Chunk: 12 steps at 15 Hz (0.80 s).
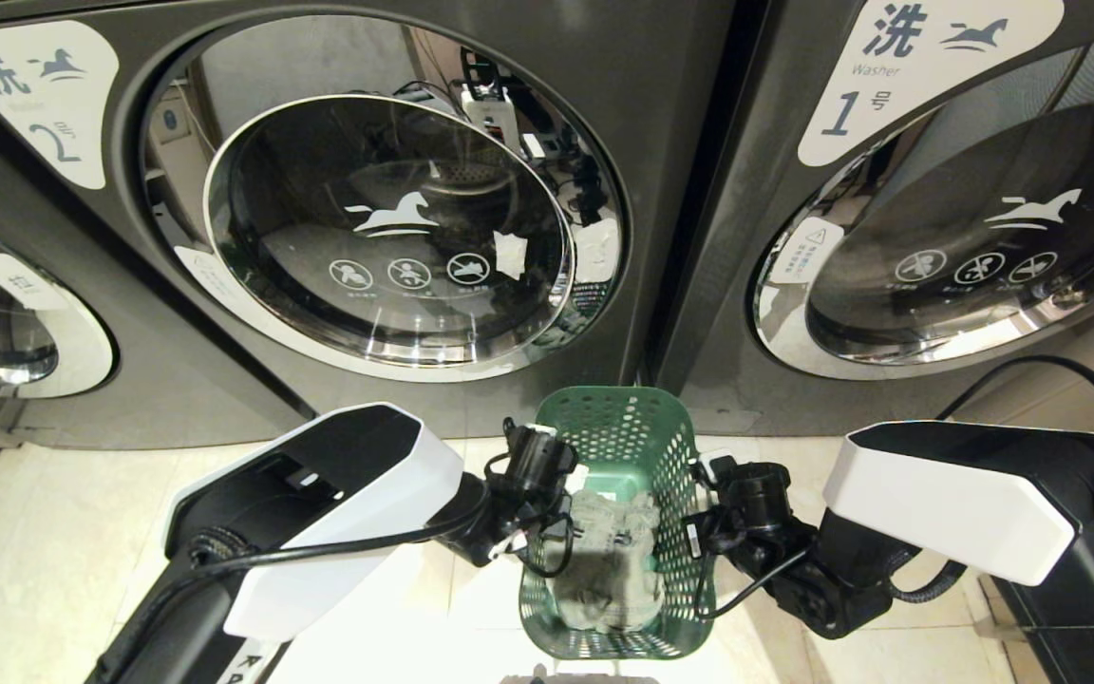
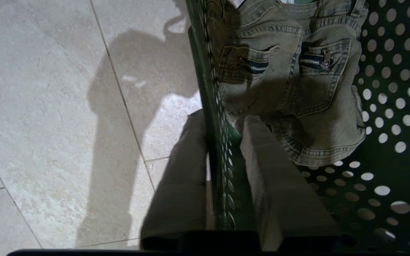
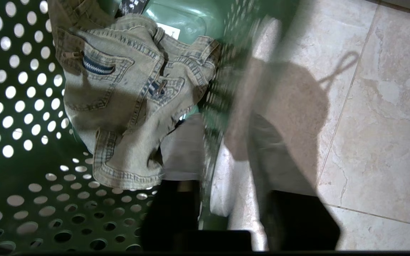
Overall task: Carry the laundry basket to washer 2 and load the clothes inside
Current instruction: Pick up the clothes basket and put it beside the washing machine
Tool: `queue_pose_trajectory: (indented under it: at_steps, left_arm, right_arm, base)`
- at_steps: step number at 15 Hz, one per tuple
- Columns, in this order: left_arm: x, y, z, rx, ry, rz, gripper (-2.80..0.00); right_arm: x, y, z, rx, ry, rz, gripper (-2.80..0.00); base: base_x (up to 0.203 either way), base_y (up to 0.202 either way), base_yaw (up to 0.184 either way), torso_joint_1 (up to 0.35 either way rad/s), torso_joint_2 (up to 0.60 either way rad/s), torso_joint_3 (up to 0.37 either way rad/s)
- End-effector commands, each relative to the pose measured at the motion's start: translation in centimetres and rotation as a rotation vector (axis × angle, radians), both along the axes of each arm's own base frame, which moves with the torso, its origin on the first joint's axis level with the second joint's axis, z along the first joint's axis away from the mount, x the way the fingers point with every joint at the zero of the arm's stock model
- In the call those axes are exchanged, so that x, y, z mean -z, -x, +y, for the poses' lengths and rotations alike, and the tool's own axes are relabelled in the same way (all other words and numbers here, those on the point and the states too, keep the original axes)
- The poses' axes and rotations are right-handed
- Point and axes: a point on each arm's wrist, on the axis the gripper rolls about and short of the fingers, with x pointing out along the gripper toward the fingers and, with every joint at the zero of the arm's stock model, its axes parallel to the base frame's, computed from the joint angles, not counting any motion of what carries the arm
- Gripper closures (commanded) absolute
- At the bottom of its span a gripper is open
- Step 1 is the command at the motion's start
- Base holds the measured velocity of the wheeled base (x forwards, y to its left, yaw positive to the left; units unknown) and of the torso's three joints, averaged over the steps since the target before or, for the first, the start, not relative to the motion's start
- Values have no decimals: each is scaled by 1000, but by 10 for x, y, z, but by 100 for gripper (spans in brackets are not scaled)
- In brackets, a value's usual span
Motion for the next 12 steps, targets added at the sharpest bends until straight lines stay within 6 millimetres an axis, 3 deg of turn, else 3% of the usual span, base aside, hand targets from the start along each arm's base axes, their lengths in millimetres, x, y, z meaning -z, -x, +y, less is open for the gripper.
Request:
queue_pose_trajectory:
  at_steps: [1, 8, 12]
  left_arm:
    - [2, 1, 1, -6, -9, 9, -280]
    - [-10, 2, 1, -6, 3, 1, -280]
    - [-35, 5, 4, -8, 24, -18, -280]
  right_arm:
    - [2, 0, 0, 0, 4, 0, -280]
    - [-2, 1, 0, 4, 0, -14, -280]
    - [-27, 1, 0, 15, -10, -67, -280]
  base:
    - [0, 0, 0, 0, 0, 0]
    - [0, 0, 0, 0, 0, 0]
    - [0, 0, 0, 0, 0, 0]
